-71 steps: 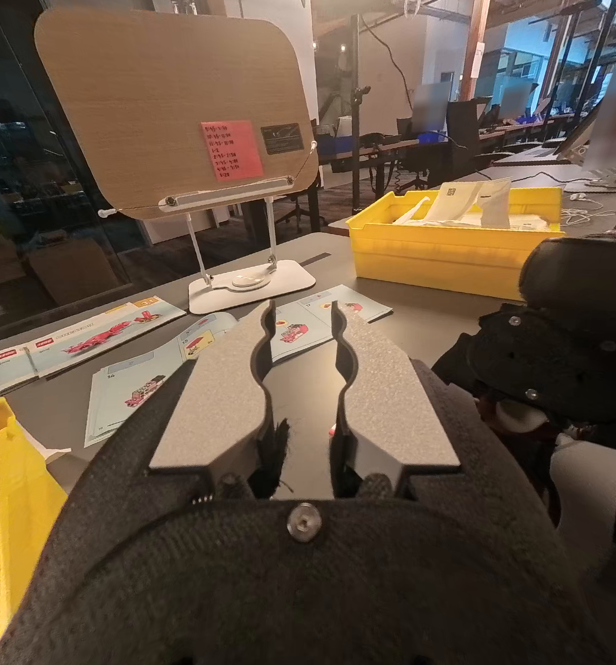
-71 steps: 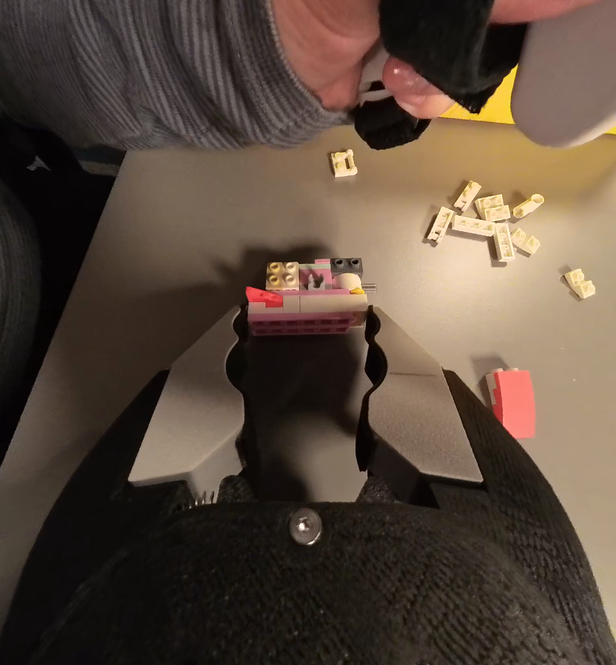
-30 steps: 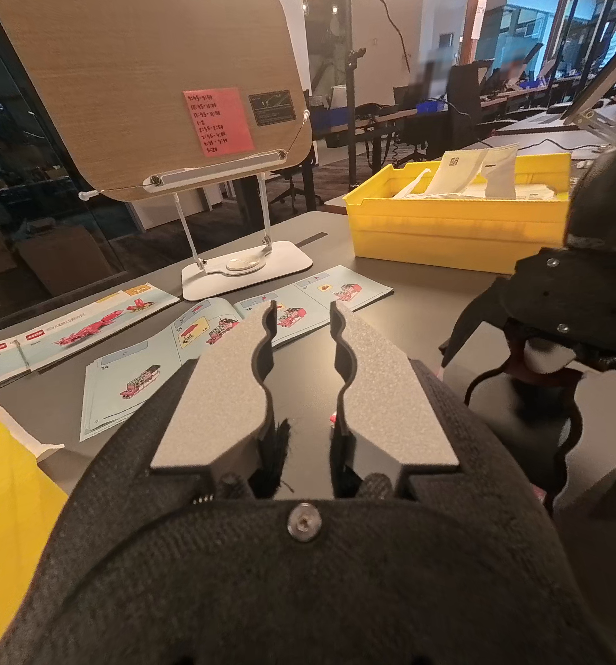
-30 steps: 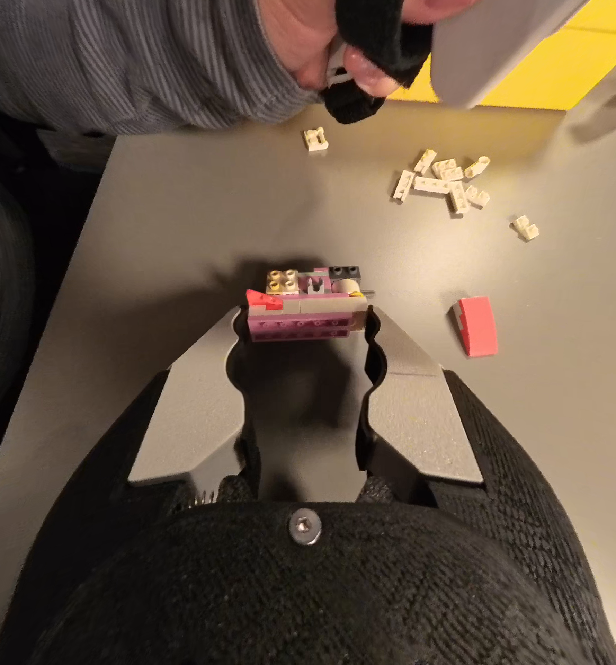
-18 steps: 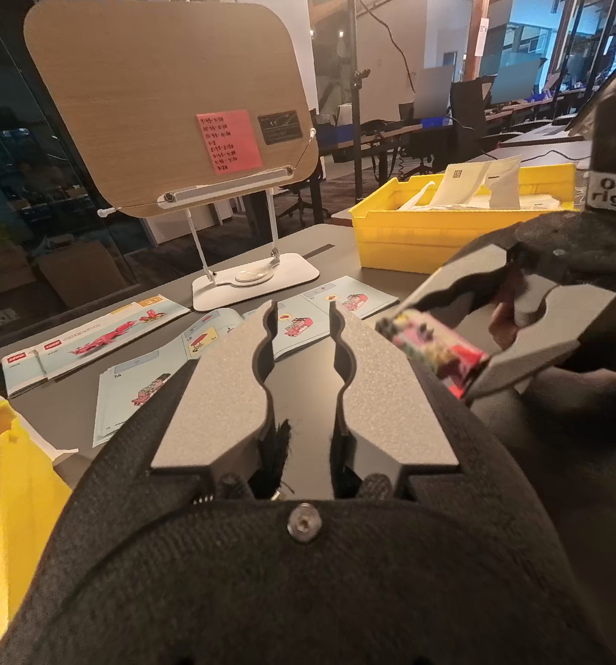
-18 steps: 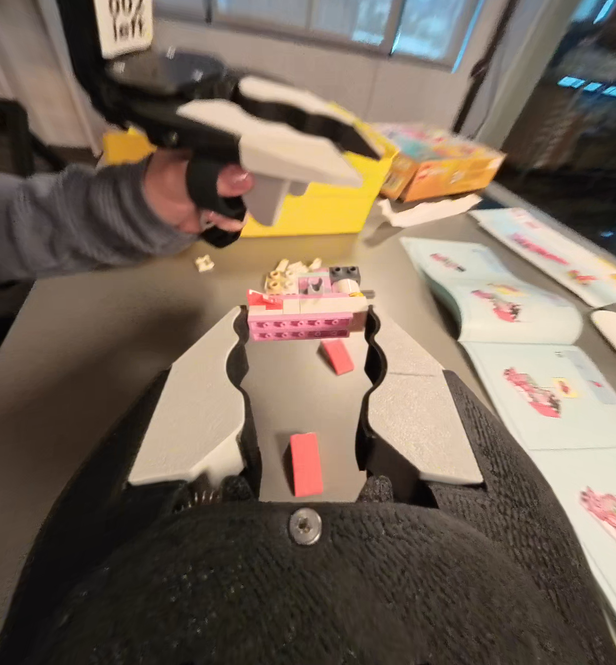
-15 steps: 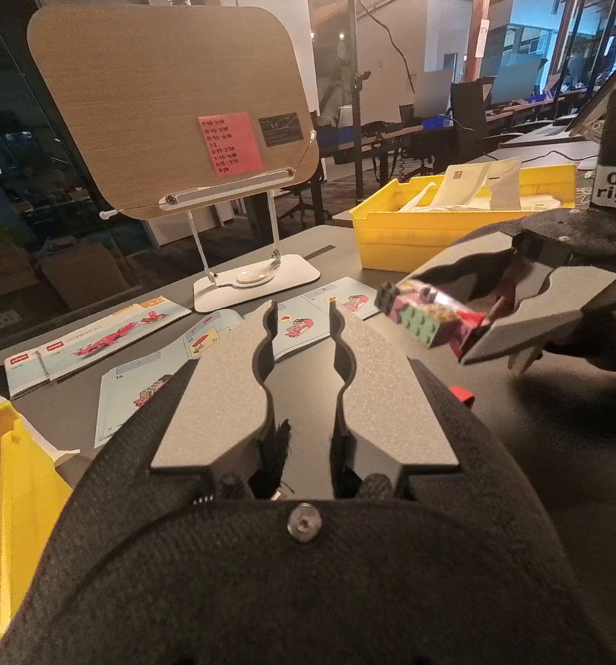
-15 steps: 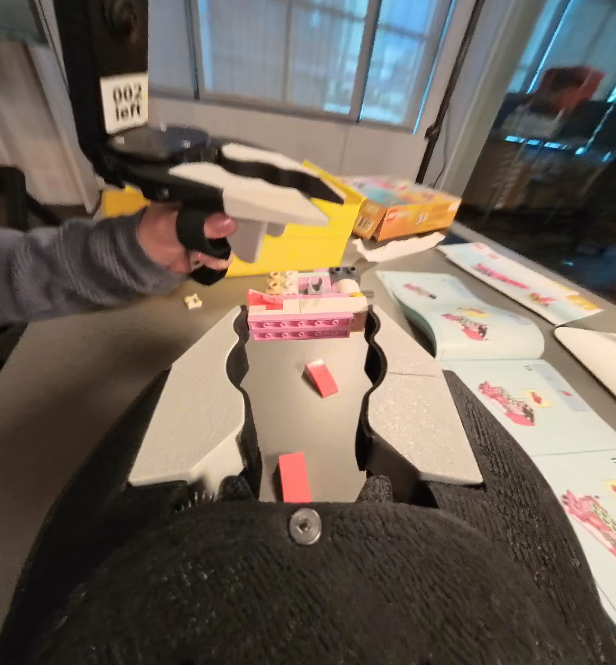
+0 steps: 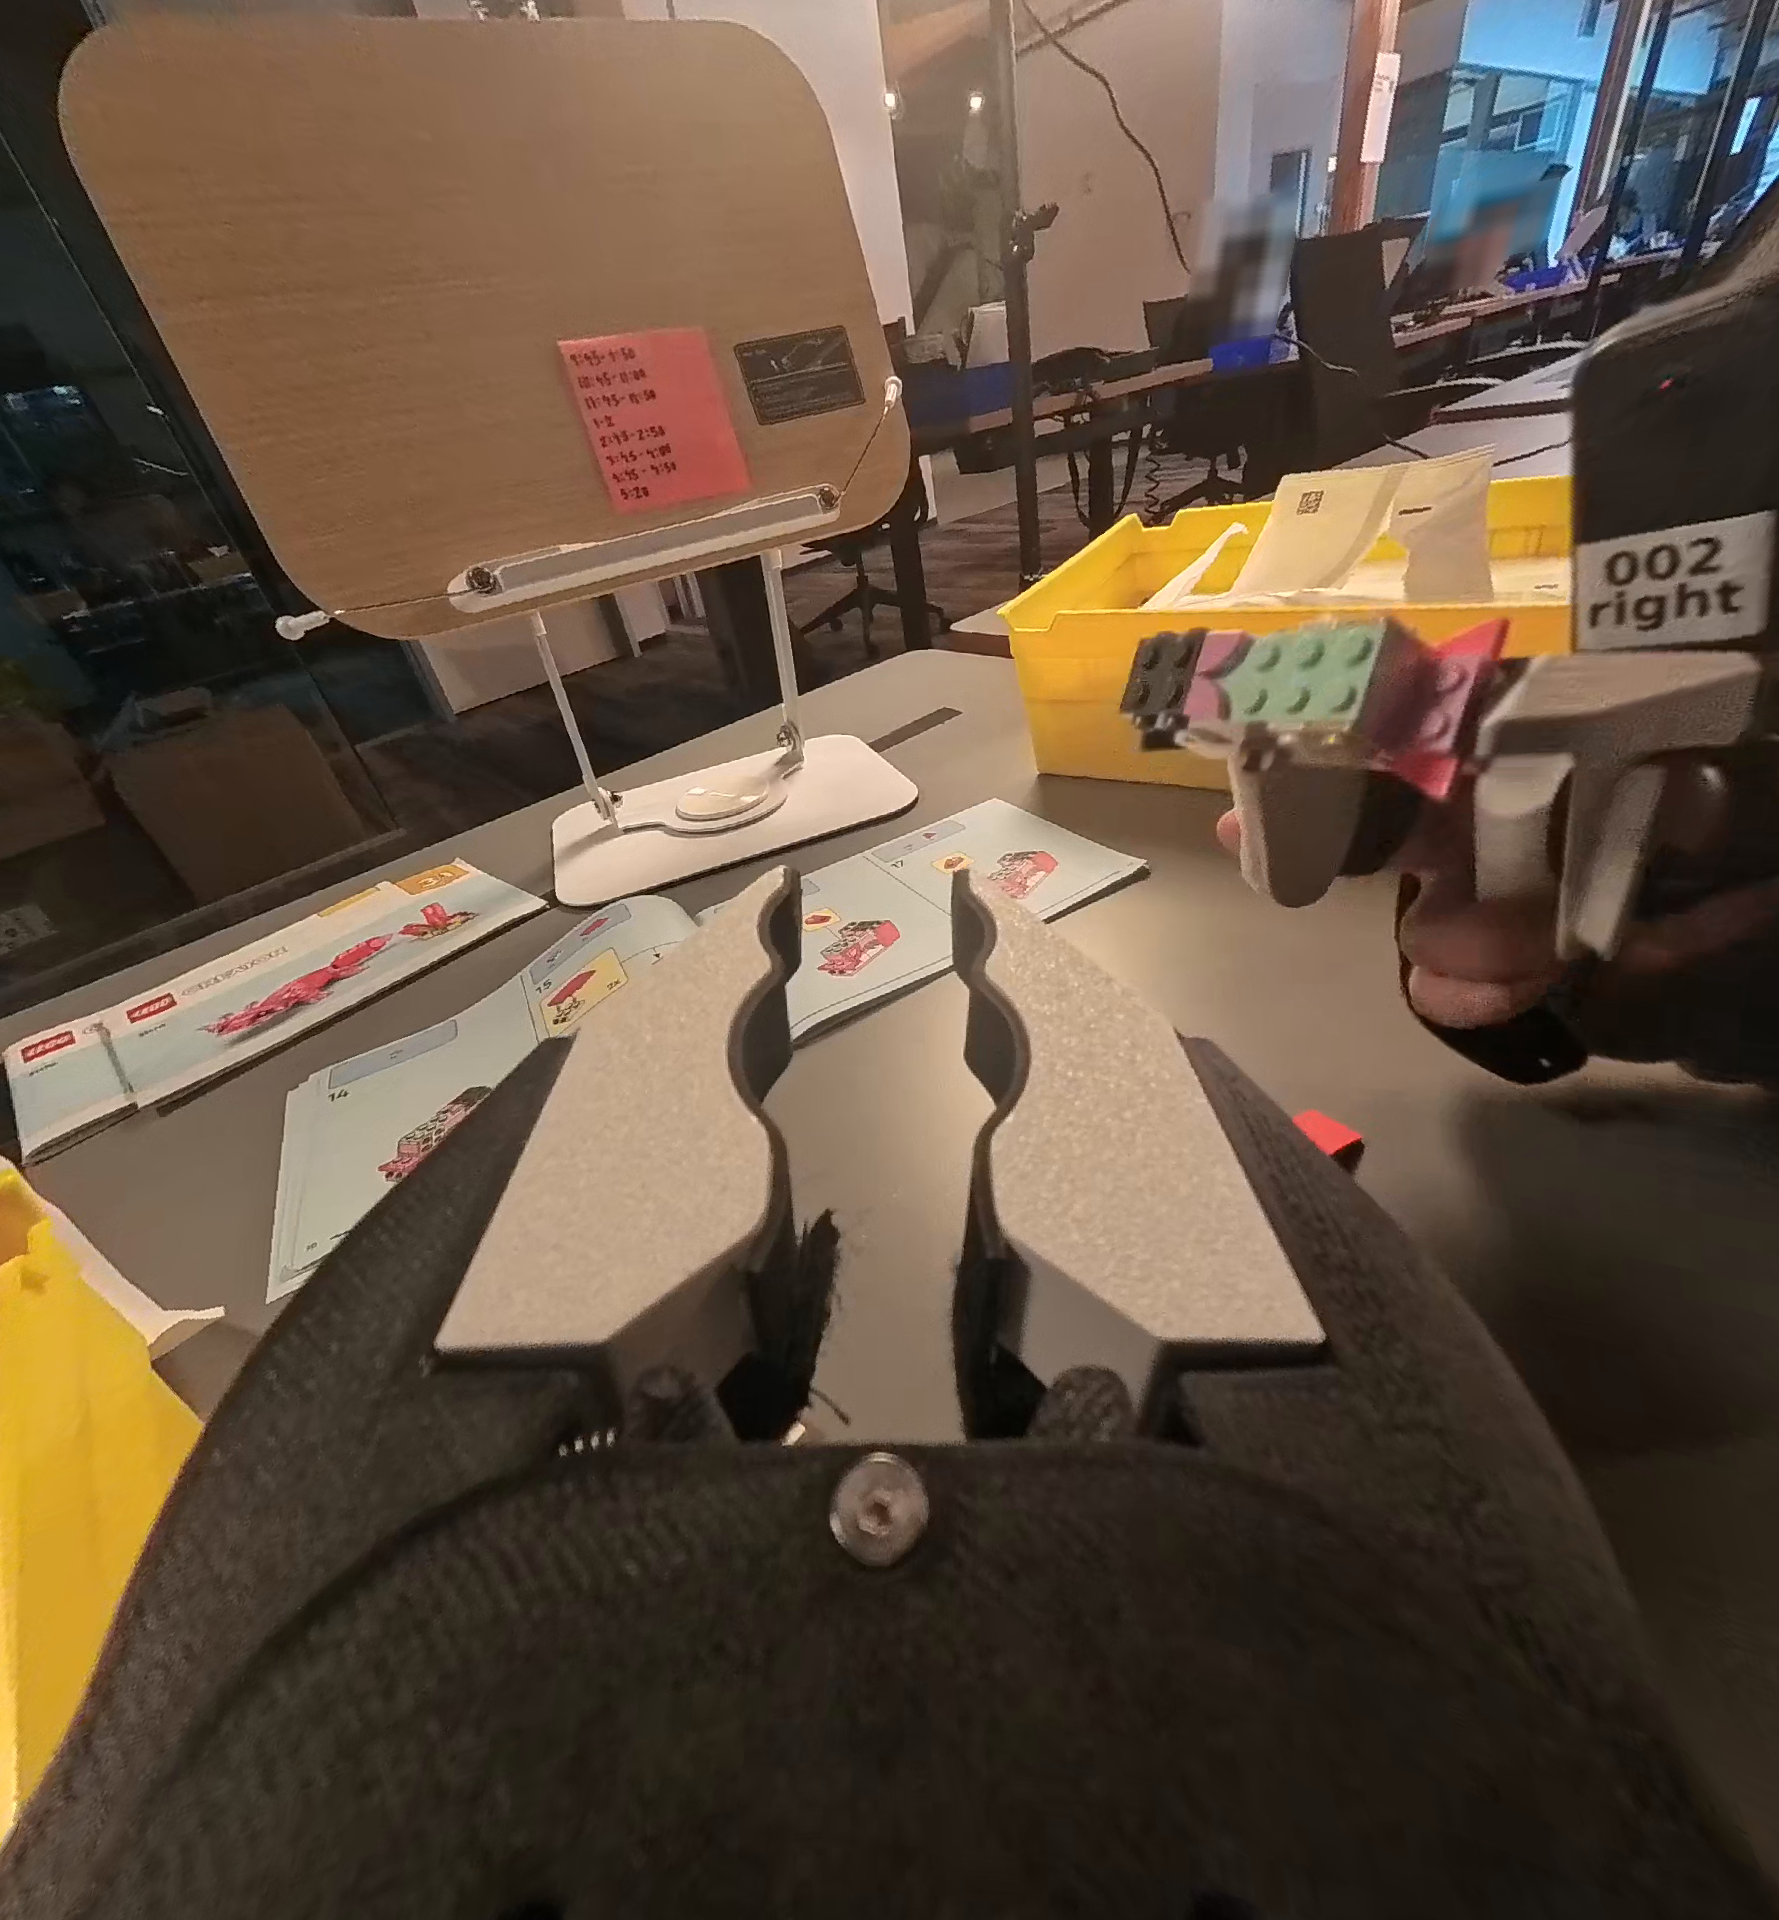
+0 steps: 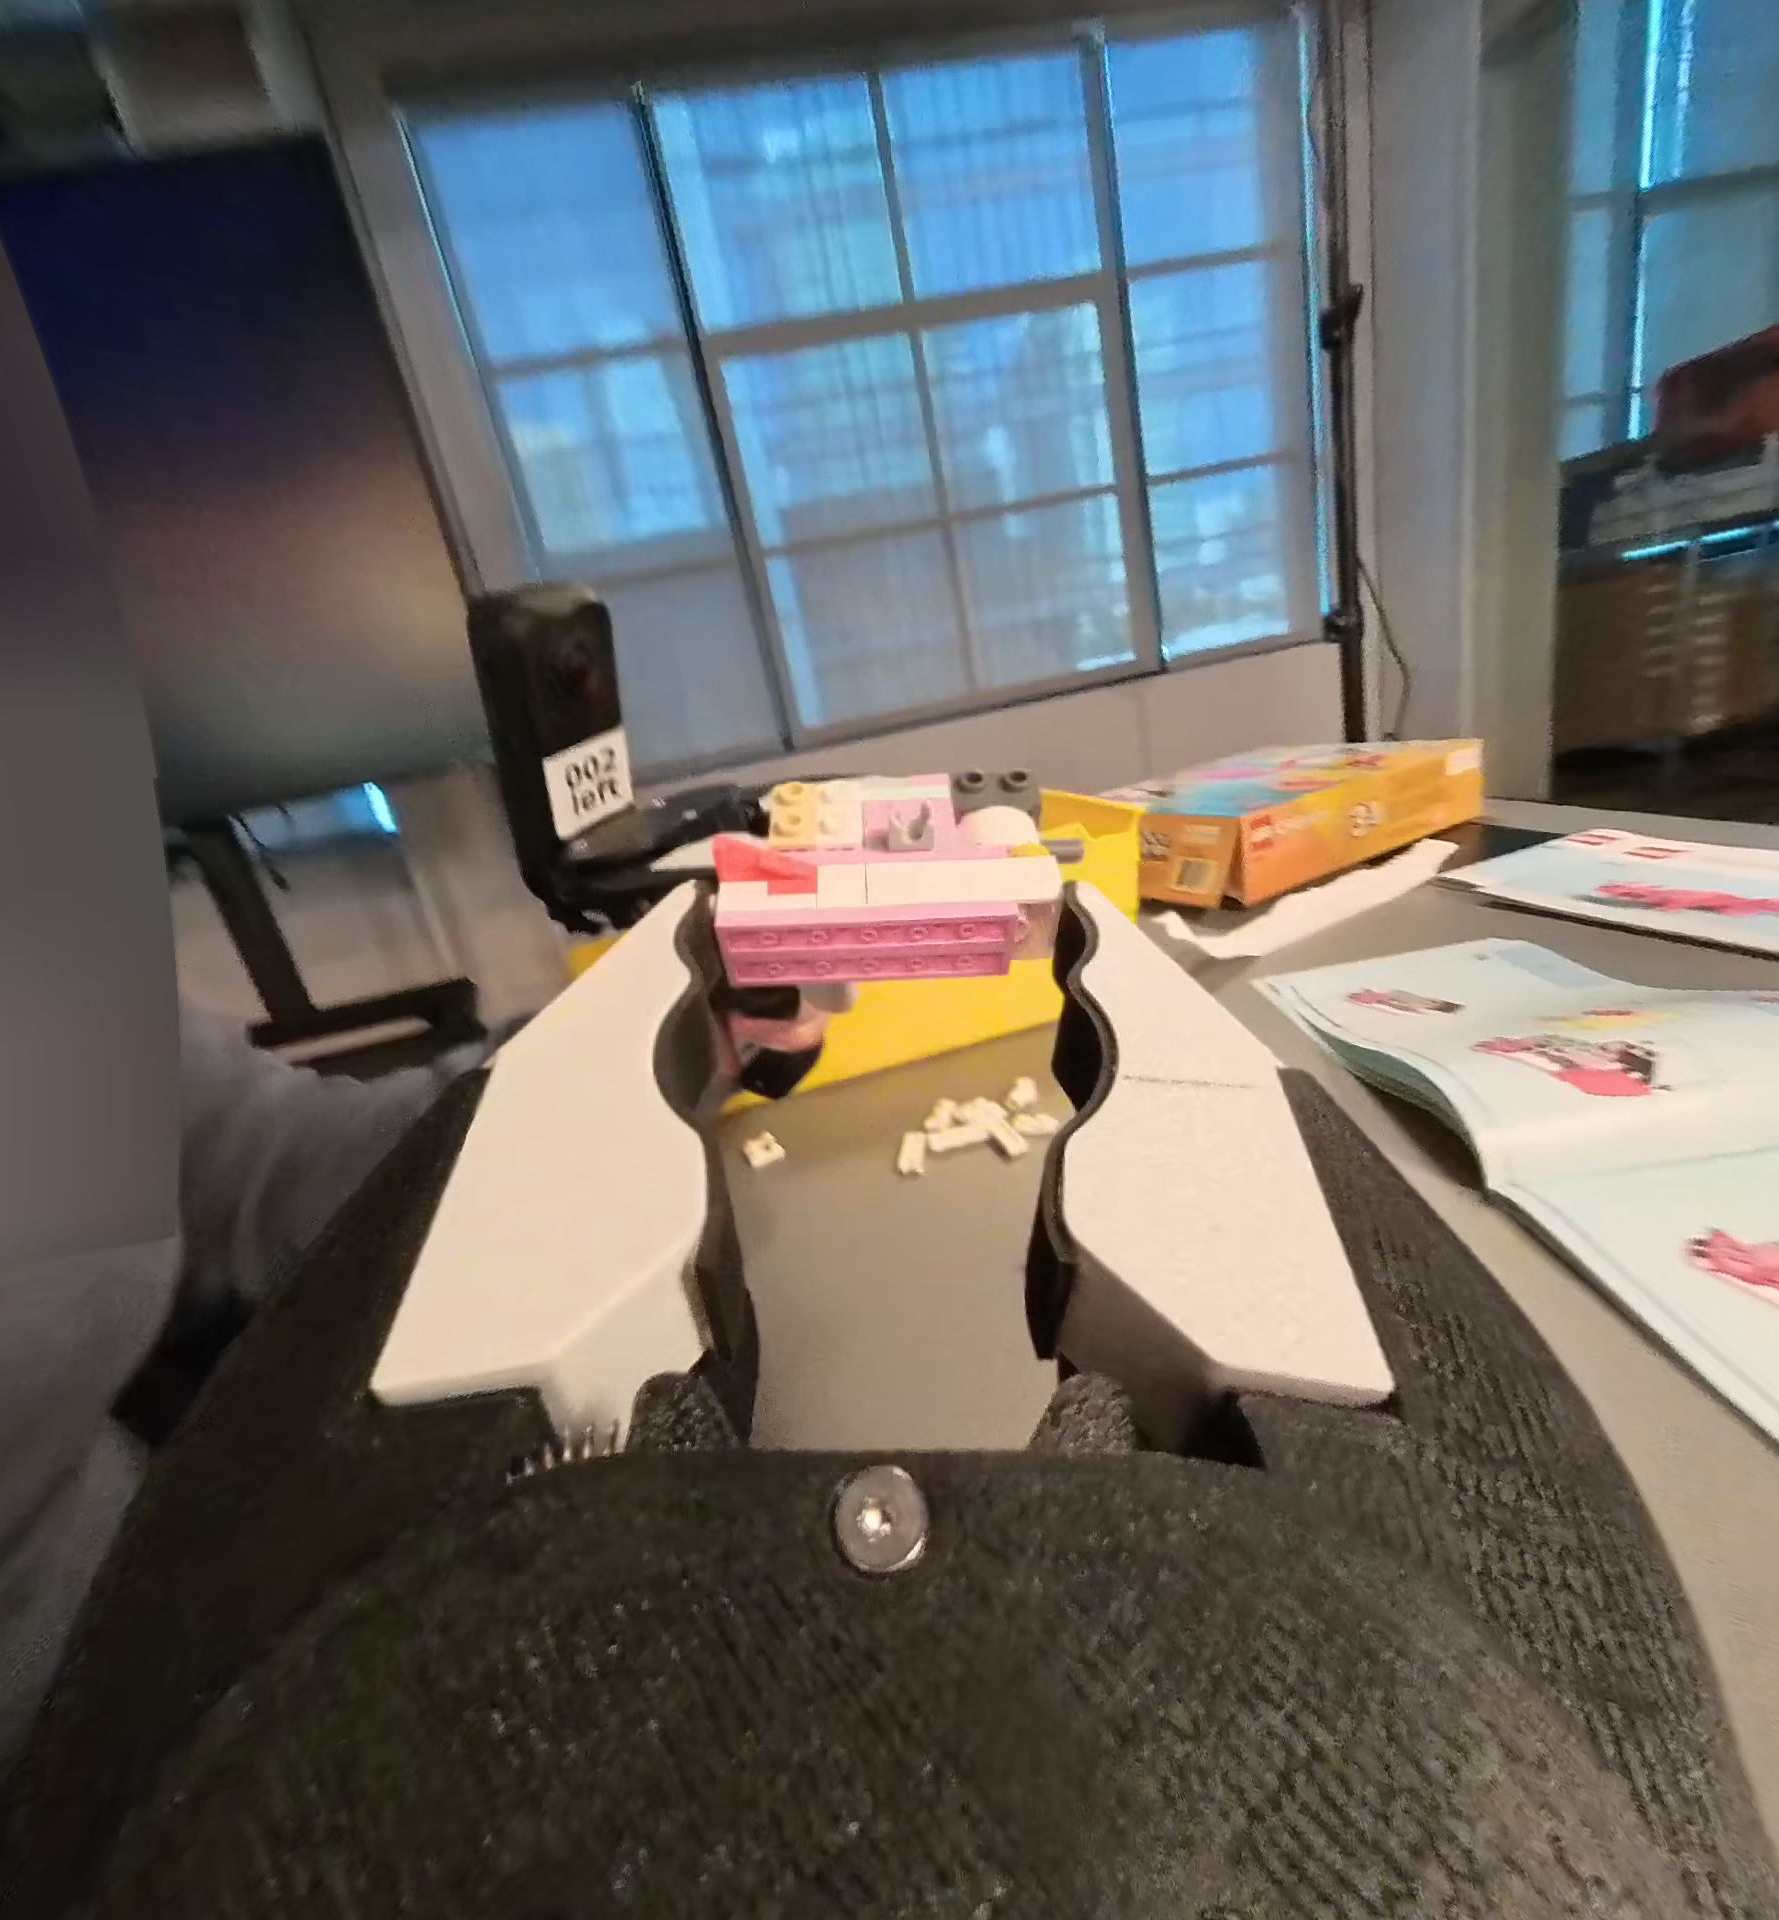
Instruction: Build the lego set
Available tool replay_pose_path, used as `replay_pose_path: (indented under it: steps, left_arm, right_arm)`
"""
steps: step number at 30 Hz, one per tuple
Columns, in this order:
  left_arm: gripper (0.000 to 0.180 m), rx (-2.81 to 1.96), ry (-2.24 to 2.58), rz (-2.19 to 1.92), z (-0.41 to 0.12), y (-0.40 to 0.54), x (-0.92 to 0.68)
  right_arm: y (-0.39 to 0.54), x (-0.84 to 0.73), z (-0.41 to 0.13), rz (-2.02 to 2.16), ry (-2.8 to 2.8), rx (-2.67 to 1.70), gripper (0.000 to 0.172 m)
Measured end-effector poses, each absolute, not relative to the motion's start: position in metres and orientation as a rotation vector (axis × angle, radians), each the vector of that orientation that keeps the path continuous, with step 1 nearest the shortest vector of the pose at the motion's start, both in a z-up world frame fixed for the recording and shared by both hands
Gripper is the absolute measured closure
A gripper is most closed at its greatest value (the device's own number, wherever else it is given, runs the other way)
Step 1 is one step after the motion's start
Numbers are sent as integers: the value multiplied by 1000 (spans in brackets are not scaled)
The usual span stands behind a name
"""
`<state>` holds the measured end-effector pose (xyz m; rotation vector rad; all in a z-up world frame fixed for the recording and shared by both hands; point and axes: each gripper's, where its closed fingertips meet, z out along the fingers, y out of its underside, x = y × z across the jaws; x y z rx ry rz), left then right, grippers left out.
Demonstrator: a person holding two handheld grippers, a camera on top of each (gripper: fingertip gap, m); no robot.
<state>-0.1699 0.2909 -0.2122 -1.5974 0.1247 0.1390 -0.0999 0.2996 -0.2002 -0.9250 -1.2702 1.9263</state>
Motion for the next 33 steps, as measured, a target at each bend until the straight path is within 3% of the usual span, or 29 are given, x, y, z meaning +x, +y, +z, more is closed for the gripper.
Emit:
replay_pose_path:
  steps: [33]
  left_arm:
    - [153,-1609,141,137,-215,292,-167]
  right_arm:
    - [289,-103,-207,1958,-1330,-931,108]
